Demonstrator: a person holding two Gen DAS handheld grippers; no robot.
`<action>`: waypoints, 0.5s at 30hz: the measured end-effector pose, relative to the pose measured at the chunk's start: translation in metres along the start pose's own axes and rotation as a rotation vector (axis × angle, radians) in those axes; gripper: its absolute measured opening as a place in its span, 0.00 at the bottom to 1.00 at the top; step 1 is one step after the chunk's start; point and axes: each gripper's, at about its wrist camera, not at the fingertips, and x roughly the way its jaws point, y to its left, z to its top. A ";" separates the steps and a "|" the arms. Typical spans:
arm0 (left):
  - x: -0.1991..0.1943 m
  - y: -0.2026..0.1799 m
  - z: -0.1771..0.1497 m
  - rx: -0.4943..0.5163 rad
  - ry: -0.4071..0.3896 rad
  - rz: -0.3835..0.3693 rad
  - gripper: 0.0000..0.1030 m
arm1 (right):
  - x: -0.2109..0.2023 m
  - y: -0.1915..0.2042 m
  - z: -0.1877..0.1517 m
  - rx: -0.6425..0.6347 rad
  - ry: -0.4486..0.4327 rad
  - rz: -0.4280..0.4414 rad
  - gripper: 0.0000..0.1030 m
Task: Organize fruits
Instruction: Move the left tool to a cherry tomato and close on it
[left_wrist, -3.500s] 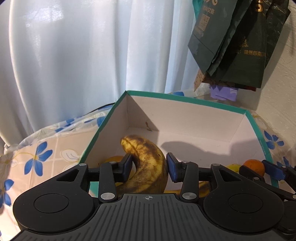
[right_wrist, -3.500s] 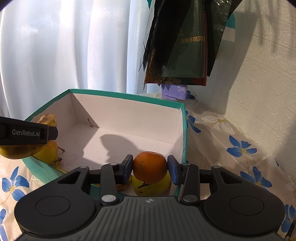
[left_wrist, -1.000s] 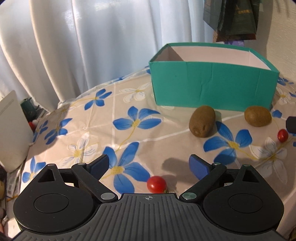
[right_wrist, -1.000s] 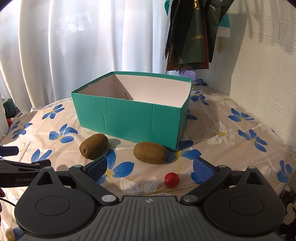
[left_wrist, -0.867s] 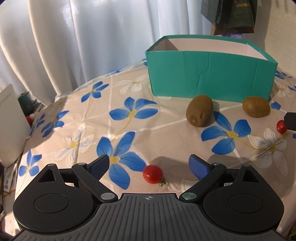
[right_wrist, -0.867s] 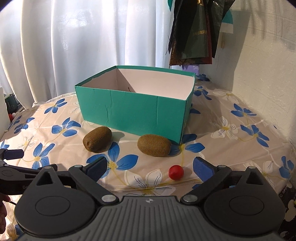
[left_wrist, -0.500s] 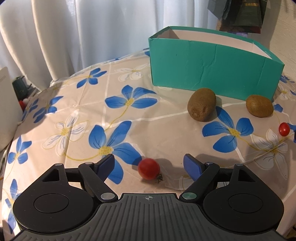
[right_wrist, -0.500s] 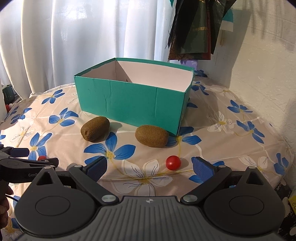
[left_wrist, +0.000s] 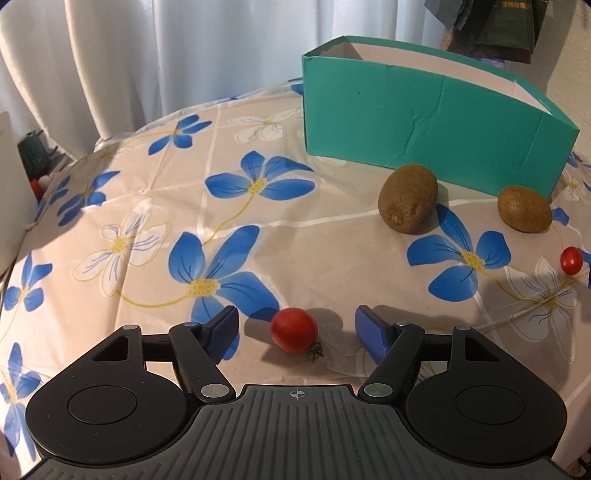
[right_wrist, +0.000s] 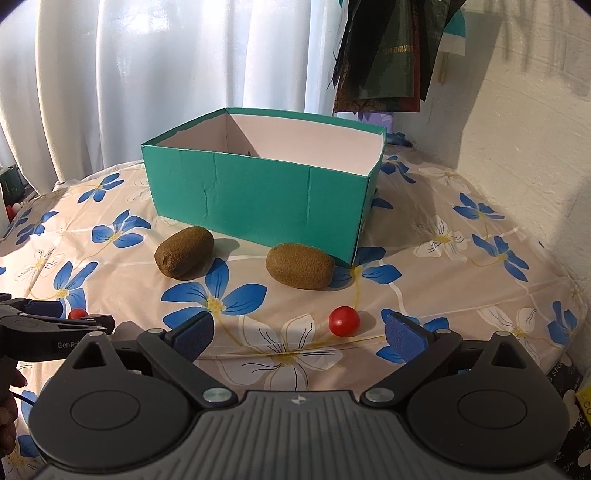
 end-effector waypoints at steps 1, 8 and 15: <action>0.001 0.001 0.000 -0.007 0.012 -0.002 0.66 | 0.000 0.000 0.000 0.000 0.001 0.001 0.96; 0.001 0.004 0.001 -0.019 0.025 0.009 0.63 | 0.001 -0.001 0.001 0.001 -0.001 0.002 0.96; -0.001 0.004 0.001 -0.021 0.033 -0.002 0.55 | 0.001 0.000 0.001 0.001 -0.002 0.002 0.96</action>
